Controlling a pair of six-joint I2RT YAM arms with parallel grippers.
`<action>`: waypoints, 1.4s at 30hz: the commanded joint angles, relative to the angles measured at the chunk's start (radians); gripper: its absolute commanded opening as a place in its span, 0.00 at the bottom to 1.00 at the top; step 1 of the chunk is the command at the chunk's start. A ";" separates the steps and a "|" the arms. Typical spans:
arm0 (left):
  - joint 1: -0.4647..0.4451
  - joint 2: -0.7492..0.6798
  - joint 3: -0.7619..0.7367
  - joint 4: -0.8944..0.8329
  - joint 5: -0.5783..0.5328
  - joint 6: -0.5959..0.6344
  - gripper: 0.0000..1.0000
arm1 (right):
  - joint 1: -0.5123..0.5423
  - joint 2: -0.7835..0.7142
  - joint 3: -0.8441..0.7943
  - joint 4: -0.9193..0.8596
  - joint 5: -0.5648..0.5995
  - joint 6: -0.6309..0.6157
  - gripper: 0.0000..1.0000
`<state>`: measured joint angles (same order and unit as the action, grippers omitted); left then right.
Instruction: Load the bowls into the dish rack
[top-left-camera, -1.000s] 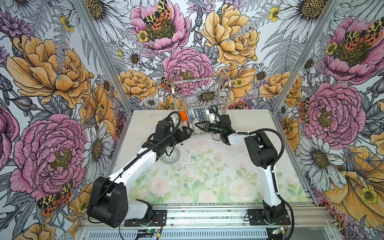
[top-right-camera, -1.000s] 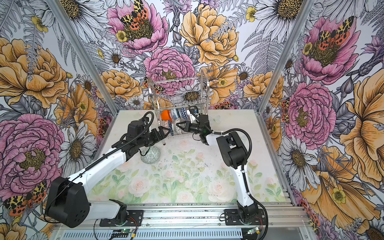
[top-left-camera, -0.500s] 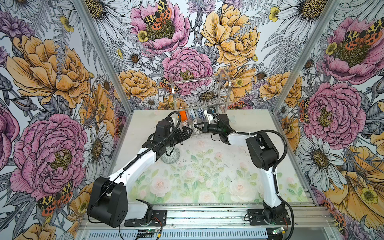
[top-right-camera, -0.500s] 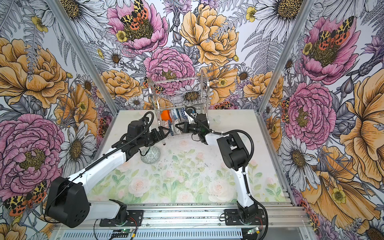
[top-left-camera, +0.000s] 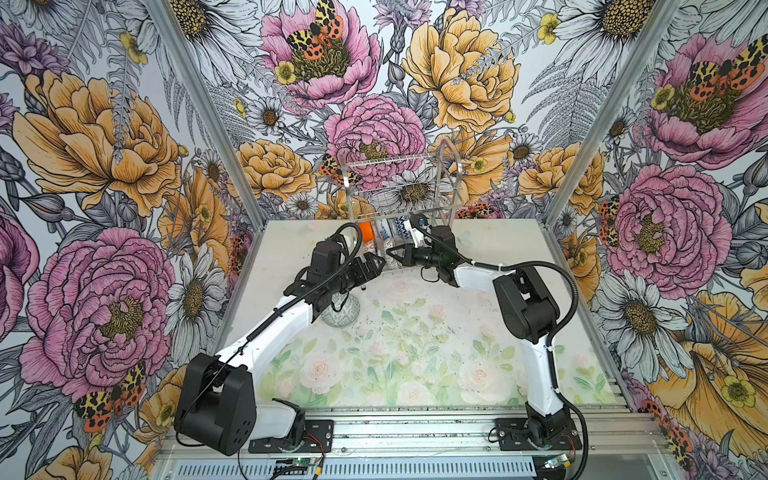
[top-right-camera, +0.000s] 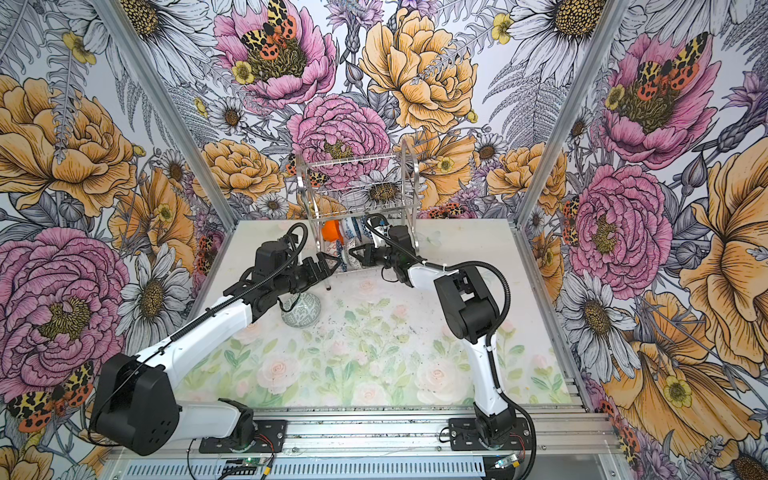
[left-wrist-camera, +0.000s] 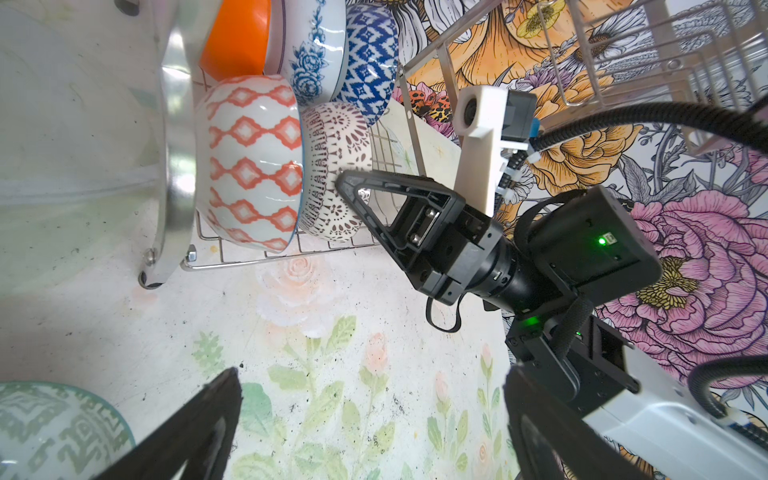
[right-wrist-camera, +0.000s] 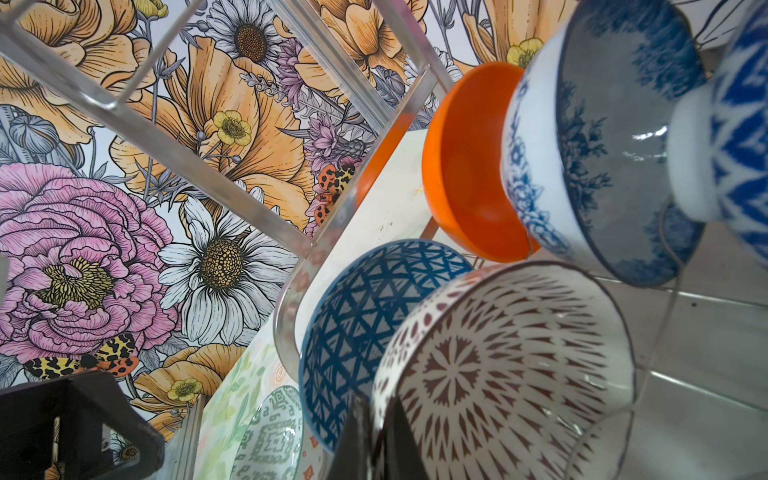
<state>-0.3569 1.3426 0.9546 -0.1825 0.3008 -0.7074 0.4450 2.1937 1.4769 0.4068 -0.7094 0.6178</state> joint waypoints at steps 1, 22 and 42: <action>-0.001 0.000 -0.011 0.021 0.008 -0.006 0.99 | 0.006 -0.038 0.010 -0.084 0.065 -0.056 0.00; -0.002 0.002 -0.011 0.021 0.010 -0.007 0.99 | 0.008 -0.049 0.000 -0.077 0.053 -0.055 0.17; -0.002 0.002 -0.010 0.021 0.012 -0.007 0.99 | 0.008 -0.077 -0.034 -0.037 0.046 -0.048 0.25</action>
<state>-0.3569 1.3426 0.9546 -0.1825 0.3012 -0.7074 0.4488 2.1731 1.4540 0.3485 -0.6762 0.5816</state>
